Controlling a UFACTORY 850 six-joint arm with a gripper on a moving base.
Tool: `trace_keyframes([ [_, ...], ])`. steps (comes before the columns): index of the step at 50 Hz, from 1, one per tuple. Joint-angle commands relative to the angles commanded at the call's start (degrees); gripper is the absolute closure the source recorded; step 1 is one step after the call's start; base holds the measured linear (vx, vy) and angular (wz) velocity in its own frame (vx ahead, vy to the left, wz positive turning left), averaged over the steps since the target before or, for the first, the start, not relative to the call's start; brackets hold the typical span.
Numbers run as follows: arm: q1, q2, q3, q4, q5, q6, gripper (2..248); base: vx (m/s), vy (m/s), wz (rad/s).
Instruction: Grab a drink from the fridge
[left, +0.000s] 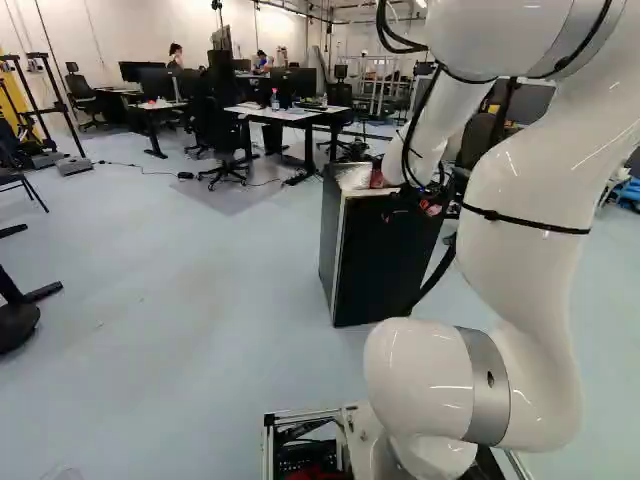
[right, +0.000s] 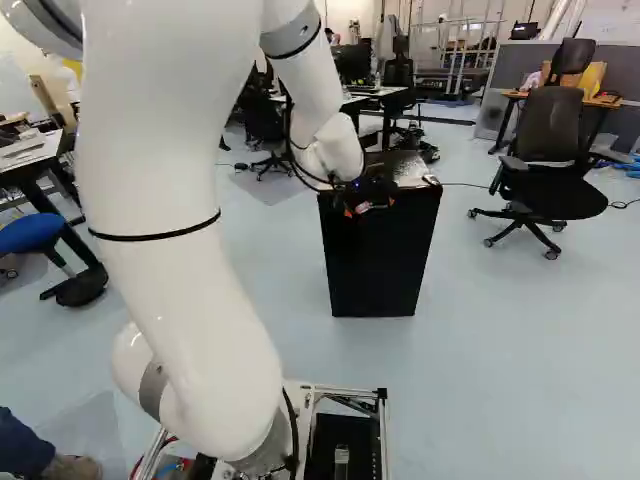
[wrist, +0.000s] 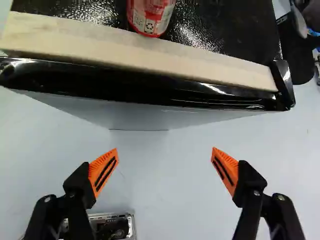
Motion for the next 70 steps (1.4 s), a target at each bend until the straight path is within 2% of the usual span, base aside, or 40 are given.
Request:
trace_keyframes([
  [24,-0.7,6.4,7.3,0.2,12.1,0.0,3,0.0,0.0,0.0],
  [41,-0.9,11.3,12.7,2.1,20.8,0.0,3,0.0,0.0,0.0],
  [56,0.4,15.2,16.7,6.8,27.6,0.0,3,0.0,0.0,0.0],
  [70,2.8,17.2,18.6,14.0,32.2,0.0,3,0.0,0.0,0.0],
])
